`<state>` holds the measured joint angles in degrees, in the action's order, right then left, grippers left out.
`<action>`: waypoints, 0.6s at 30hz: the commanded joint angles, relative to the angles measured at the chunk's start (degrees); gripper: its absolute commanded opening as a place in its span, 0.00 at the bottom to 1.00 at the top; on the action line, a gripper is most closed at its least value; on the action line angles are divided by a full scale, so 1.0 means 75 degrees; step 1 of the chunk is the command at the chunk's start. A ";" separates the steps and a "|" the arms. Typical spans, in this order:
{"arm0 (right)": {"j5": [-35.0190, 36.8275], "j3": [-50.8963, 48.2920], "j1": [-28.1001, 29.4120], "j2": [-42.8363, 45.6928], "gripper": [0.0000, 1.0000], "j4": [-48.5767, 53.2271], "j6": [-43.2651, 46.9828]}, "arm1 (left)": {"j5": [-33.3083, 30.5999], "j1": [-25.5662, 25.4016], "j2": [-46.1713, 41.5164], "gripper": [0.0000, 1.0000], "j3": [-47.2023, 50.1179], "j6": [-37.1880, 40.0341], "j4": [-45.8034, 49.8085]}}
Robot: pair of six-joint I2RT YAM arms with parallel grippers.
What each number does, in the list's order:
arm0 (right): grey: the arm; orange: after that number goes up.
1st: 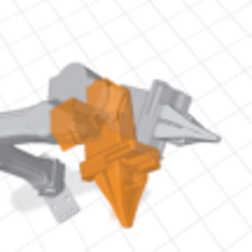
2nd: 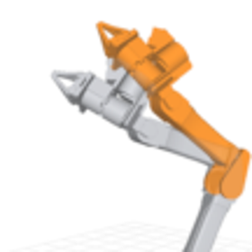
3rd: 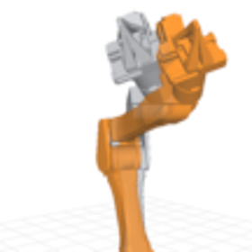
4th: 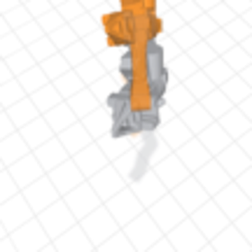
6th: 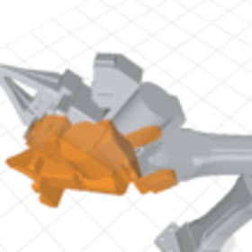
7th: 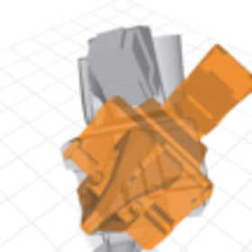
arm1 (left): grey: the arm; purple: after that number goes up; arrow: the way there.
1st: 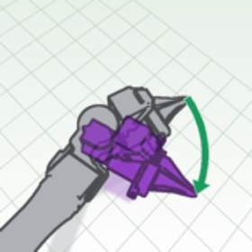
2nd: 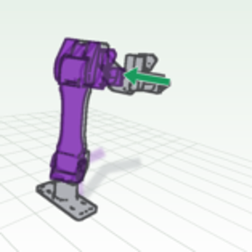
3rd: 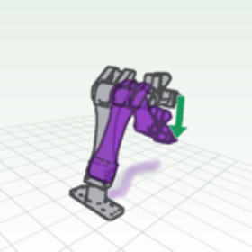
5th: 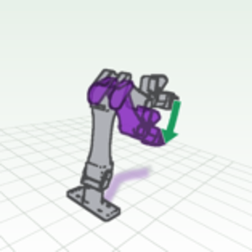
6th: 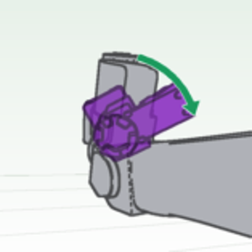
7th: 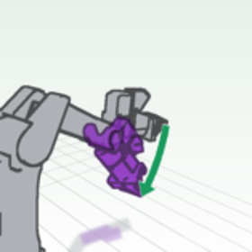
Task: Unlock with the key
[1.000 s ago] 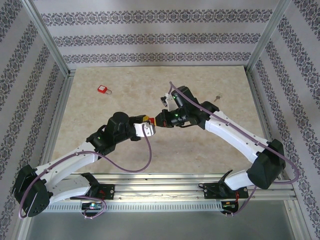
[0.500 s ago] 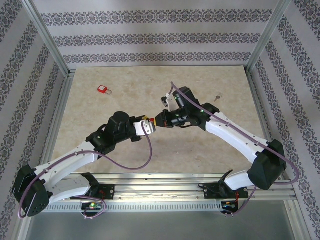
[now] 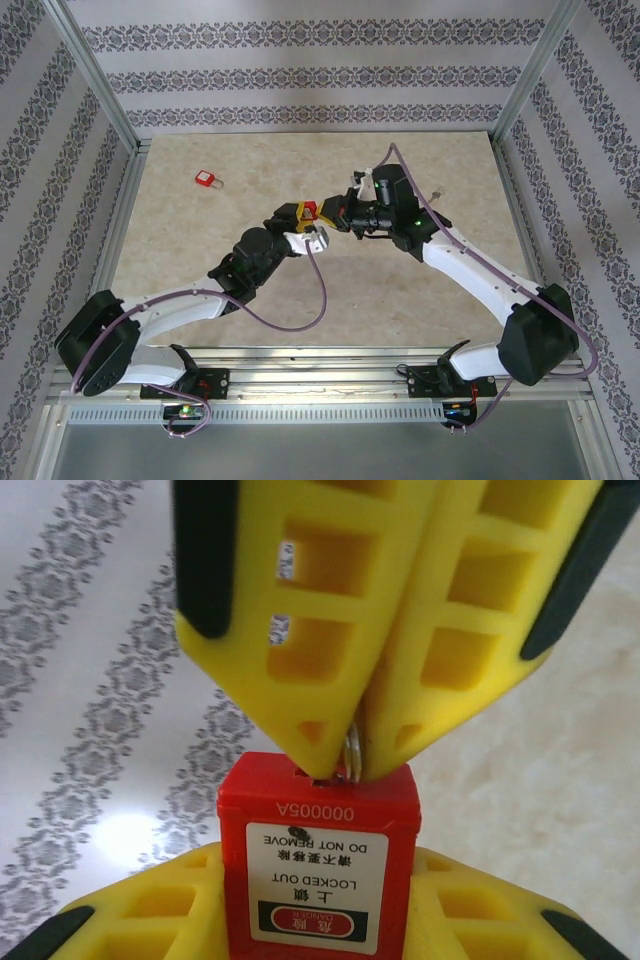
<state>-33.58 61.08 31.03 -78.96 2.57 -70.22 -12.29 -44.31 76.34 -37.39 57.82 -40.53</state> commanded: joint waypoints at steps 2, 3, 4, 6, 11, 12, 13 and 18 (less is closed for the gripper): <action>-0.0201 -0.0269 0.0070 -0.0010 0.00 -0.1580 -0.1169 | 0.1380 -0.0839 0.0021 0.00 -0.0766 0.0349 -0.2858; -0.0178 -0.0247 0.0041 0.0030 0.00 -0.1525 -0.1104 | 0.1397 -0.0863 0.0020 0.00 -0.0783 0.0348 -0.2941; -0.0149 -0.0227 0.0018 0.0061 0.00 -0.1493 -0.1059 | 0.1438 -0.0876 0.0003 0.00 -0.0790 0.0244 -0.3018; -0.0116 -0.0157 -0.0011 0.0149 0.00 -0.1351 -0.0853 | 0.1512 -0.0905 -0.0081 0.09 -0.0735 0.0037 -0.3126; -0.0057 0.0063 -0.0088 0.0322 0.00 -0.0716 -0.0142 | 0.1715 -0.0958 -0.0646 0.58 -0.0322 -0.0748 -0.3045; -0.0058 0.0079 -0.0103 0.0340 0.00 -0.0630 -0.0058 | 0.1710 -0.0959 -0.0774 0.60 -0.0213 -0.0921 -0.3045; -0.0029 0.0117 -0.0116 0.0363 0.00 -0.0531 0.0074 | 0.1676 -0.0966 -0.0932 0.64 -0.0094 -0.1183 -0.3045; 0.0107 0.0319 -0.0149 0.0415 0.00 -0.0052 0.0633 | 0.1681 -0.0982 -0.1945 0.78 0.0433 -0.2524 -0.2563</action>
<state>-35.77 62.19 30.22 -74.81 -0.84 -69.87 -7.25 -49.19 67.29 -34.72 48.84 -52.29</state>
